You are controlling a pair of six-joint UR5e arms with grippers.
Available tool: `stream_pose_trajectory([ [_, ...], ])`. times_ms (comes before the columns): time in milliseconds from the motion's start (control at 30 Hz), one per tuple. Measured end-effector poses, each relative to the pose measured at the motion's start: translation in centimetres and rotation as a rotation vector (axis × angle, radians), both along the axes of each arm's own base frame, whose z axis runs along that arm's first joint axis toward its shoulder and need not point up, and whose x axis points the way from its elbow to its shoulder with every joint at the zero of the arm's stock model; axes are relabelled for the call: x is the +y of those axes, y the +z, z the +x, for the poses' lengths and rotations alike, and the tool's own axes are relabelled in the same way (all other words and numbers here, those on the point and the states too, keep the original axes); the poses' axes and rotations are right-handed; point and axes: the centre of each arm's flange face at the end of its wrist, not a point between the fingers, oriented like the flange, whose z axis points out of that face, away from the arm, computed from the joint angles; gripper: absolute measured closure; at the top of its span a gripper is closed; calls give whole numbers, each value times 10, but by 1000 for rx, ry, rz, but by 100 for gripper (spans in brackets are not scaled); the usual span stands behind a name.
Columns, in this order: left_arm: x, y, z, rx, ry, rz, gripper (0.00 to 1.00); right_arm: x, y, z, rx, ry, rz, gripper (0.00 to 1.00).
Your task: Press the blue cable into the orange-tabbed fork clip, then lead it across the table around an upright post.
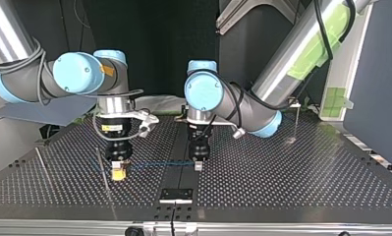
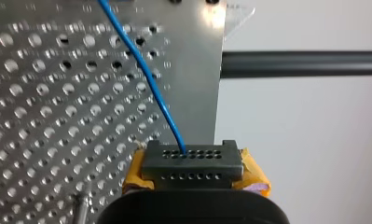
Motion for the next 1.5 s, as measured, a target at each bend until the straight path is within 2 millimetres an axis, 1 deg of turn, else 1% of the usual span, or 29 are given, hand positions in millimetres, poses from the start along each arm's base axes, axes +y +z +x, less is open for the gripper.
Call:
stream_pose_trajectory([
  [333, -4, 10, 9, 14, -13, 10, 100, -13, 14, -26, -16, -41, -6, 100],
  [467, -7, 21, 12, 5, -24, 6, 100, -18, 19, -37, -18, -58, -8, 100],
  [733, -12, 44, 14, -18, -43, -5, 100, -28, 21, -55, -9, -90, 4, 100],
  [900, -15, 57, 16, -30, -60, -23, 100, -33, 26, -68, -9, -111, 5, 100],
  [1000, -20, 57, 19, -21, -69, -22, 100, -35, 31, -77, -11, -125, 2, 100],
  [1100, -28, 52, 22, -1, -78, -13, 100, -38, 34, -85, -6, -139, 6, 100],
  [1233, -35, 51, 25, 12, -87, -9, 100, -43, 33, -95, 4, -157, 16, 100],
  [1367, -39, 60, 28, 0, -93, -16, 100, -48, 31, -105, 10, -175, 23, 100],
  [1500, -52, 56, 28, 15, -112, -8, 100, -54, 28, -115, 13, -193, 30, 100],
])
